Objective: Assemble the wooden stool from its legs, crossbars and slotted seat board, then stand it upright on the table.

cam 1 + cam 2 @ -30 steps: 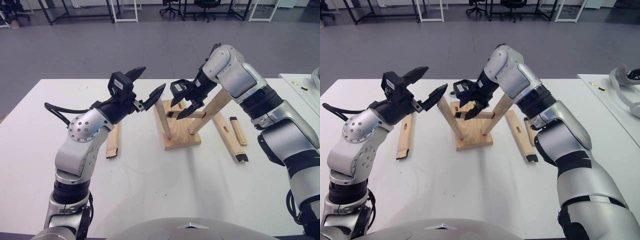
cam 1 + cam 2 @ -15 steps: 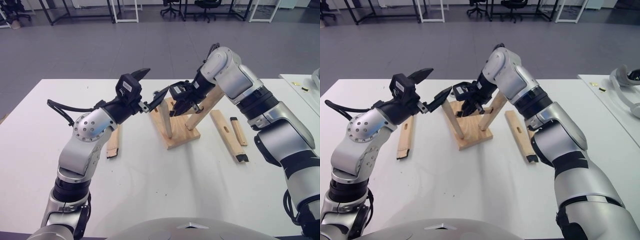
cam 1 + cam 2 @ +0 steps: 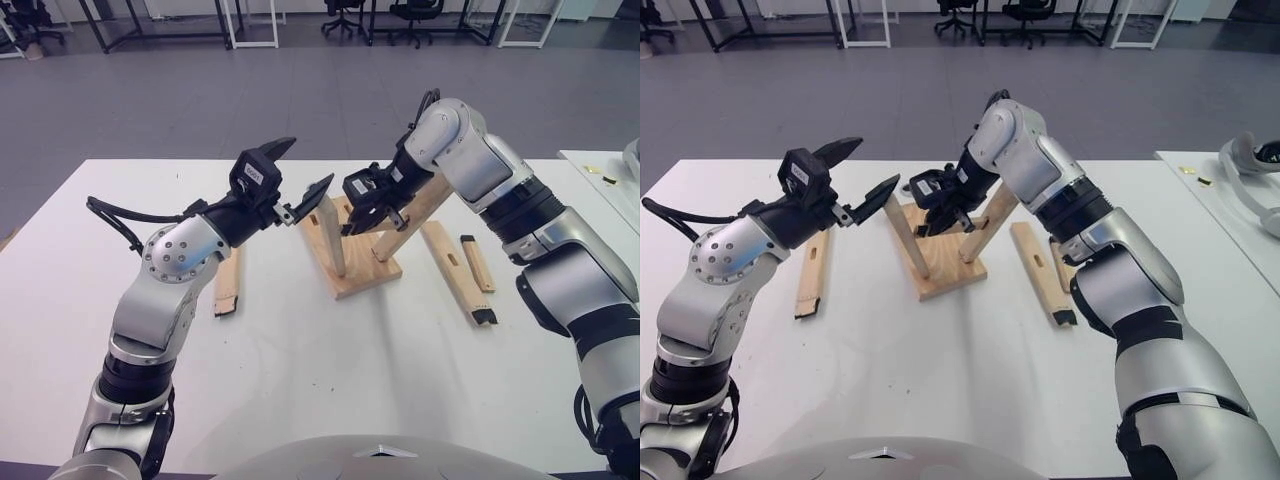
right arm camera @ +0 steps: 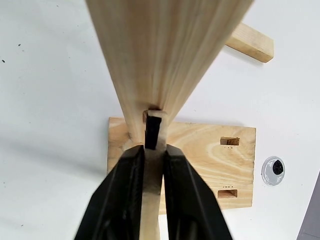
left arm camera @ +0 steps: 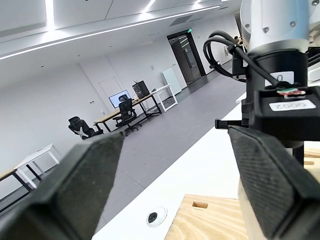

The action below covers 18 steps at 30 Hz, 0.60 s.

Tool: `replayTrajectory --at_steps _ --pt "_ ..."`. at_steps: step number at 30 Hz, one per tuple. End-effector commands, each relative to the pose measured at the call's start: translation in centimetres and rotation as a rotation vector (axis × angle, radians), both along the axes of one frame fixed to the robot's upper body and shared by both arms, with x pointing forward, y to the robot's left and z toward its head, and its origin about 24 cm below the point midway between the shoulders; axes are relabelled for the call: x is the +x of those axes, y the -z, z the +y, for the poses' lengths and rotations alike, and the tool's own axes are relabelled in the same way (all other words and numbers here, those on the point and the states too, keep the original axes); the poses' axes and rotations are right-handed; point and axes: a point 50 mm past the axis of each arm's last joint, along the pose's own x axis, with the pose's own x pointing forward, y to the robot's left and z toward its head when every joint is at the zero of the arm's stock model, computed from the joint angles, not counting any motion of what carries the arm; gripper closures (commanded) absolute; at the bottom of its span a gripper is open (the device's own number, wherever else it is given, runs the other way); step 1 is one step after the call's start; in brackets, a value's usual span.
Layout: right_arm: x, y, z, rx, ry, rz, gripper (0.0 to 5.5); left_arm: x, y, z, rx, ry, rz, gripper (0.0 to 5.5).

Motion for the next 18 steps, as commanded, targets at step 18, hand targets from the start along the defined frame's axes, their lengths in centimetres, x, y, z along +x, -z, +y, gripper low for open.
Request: replayTrajectory --at_steps 18 --pt "0.3 0.4 -0.2 0.036 0.018 -0.009 3.33 1.0 2.2 0.4 0.078 -0.057 0.119 1.69"
